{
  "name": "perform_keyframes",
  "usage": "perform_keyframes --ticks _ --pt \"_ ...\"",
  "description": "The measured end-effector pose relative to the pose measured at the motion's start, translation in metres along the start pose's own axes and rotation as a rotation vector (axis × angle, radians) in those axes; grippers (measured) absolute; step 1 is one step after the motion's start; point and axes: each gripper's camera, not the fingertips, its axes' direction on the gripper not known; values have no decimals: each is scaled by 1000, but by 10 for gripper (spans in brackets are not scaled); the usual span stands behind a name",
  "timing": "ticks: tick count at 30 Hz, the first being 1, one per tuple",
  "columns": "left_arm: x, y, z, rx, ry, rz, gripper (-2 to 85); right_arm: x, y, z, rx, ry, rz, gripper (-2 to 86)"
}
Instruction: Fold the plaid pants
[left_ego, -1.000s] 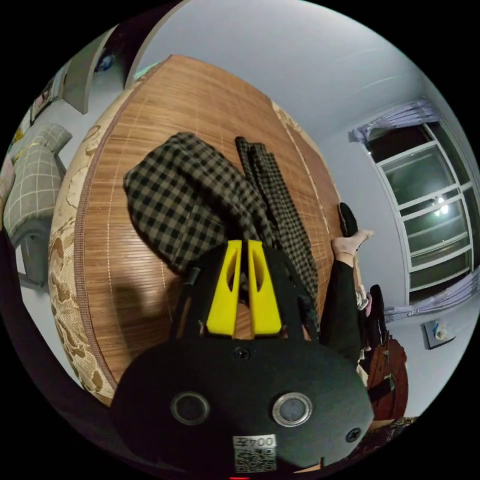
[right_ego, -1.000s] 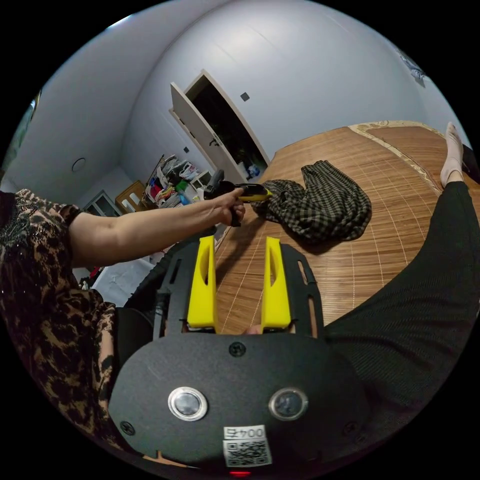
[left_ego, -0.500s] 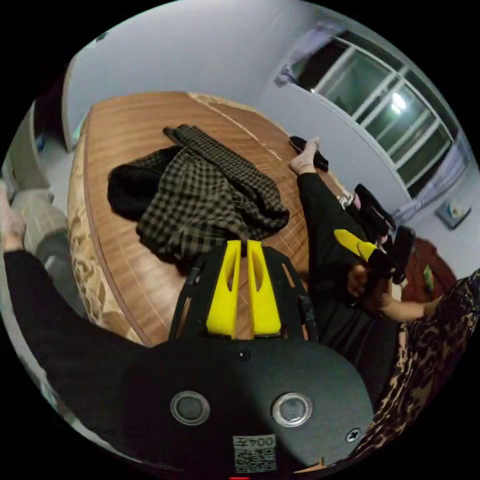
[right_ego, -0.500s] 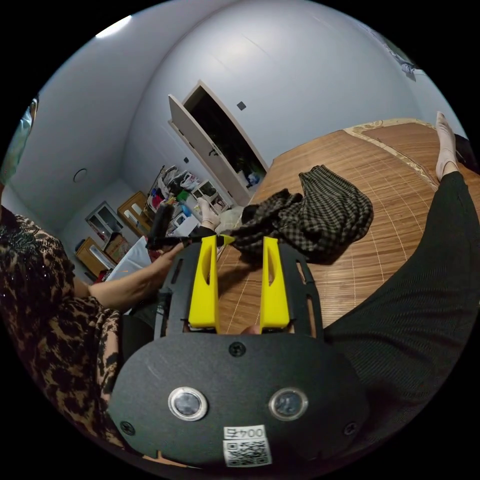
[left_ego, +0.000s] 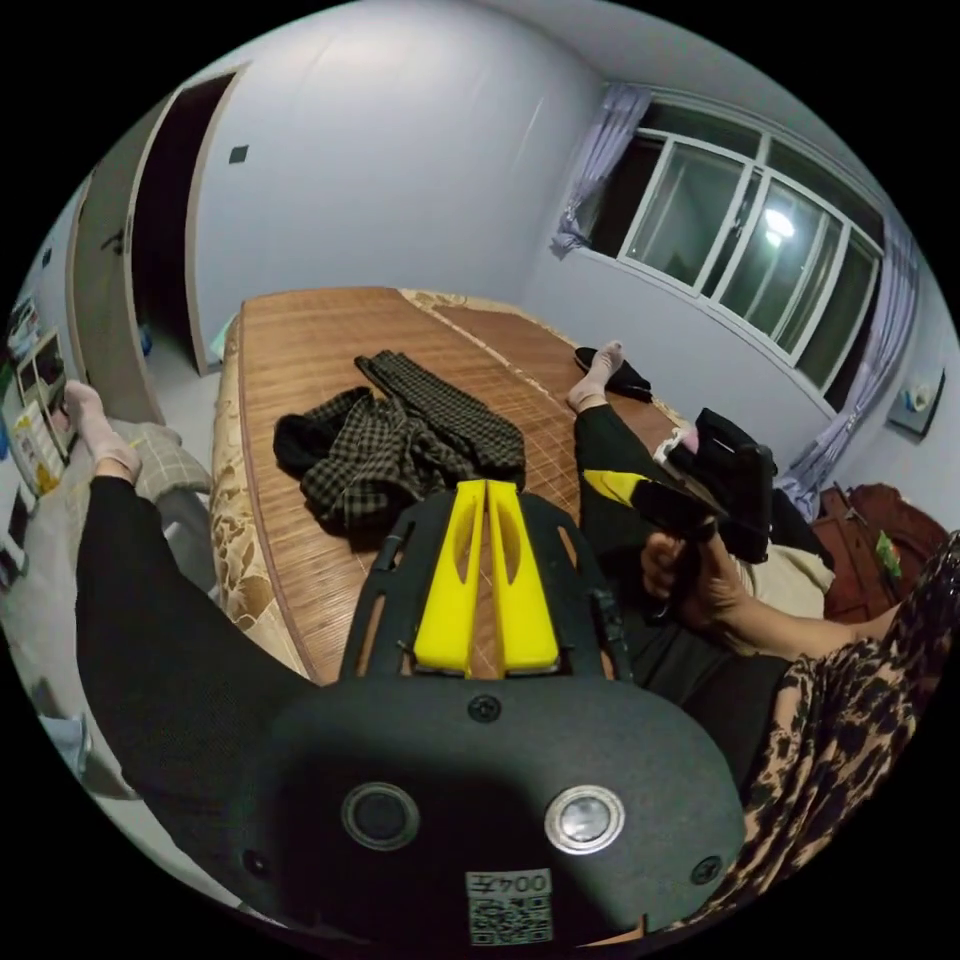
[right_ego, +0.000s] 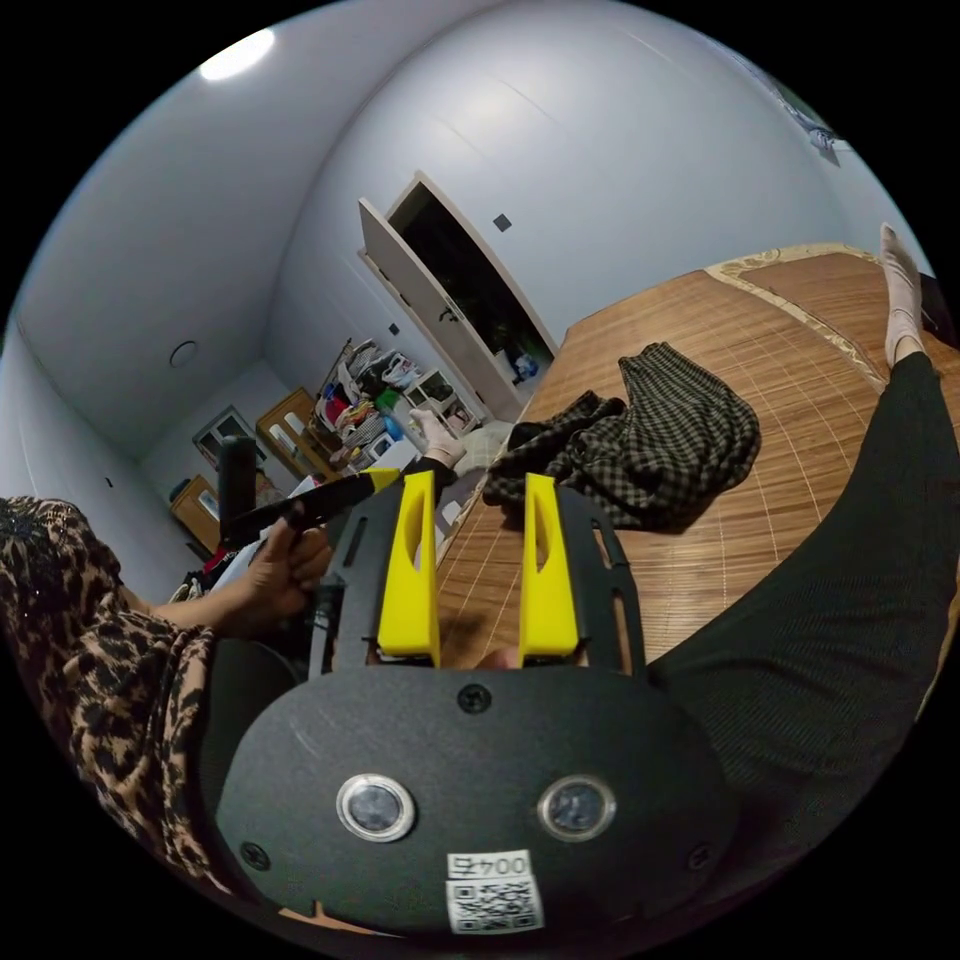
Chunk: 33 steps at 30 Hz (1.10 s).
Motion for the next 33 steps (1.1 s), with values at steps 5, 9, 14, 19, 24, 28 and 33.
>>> perform_keyframes --ticks 5,9,14,19,24,28,33 --pt "66 19 -25 34 -19 153 6 -2 1 -9 13 -13 0 125" --pt "86 28 -31 24 21 182 6 -4 -1 -7 0 -15 -3 124" --pt "87 36 -38 20 53 145 6 -6 -5 1 -21 -16 -4 122" --pt "78 41 -31 -7 69 112 7 -7 -9 9 -49 -10 -15 118" --pt "74 32 -15 -47 89 130 11 -4 -11 11 -44 9 -3 115" --pt "61 21 0 -84 54 115 25 1 -14 13 -36 28 19 117" --pt "20 -3 10 -93 -5 42 63 2 -18 18 -51 49 23 121"
